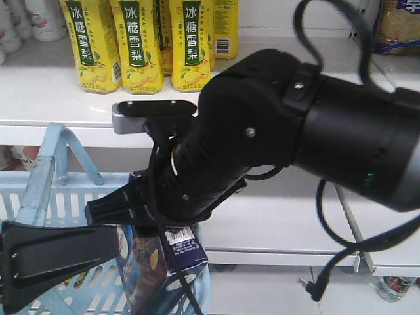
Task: Left arm holds basket, right arm returns cookies
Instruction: 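Close the right gripper on the top of the Chocofello box, then lift the box out of the basket with the right gripper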
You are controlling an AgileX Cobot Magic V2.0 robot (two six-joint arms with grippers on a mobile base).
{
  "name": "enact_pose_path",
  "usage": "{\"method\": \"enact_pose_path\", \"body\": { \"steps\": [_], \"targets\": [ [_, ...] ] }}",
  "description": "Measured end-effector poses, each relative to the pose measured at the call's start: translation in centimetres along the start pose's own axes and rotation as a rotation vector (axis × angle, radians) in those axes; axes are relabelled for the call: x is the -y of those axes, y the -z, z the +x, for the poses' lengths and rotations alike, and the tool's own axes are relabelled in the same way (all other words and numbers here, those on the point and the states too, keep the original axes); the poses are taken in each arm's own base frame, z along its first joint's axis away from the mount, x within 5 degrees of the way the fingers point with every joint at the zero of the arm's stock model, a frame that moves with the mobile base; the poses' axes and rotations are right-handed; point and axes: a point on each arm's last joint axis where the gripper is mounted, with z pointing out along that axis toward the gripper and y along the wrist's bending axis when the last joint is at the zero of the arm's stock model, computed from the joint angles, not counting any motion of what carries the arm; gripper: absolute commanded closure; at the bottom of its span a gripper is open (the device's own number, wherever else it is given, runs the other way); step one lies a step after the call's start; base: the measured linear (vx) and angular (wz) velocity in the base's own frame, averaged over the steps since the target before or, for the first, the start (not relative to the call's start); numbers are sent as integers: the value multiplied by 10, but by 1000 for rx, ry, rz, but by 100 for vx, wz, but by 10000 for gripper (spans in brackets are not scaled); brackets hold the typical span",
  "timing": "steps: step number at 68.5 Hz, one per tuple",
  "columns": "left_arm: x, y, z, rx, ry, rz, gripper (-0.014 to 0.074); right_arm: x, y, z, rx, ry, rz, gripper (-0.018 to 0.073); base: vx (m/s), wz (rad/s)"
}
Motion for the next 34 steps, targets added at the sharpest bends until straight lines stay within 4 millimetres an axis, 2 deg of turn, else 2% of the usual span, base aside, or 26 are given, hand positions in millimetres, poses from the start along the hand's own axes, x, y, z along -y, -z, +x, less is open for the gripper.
{"method": "enact_pose_path", "body": {
  "steps": [19, 34],
  "targets": [
    [0, 0, 0, 0, -1, -1, 603, 5, 62, 7, 142, 23, -32, 315, 0, 0],
    [0, 0, 0, 0, -1, -1, 603, 19, 115, 15, 312, 10, 10, 315, 0, 0]
  ]
}}
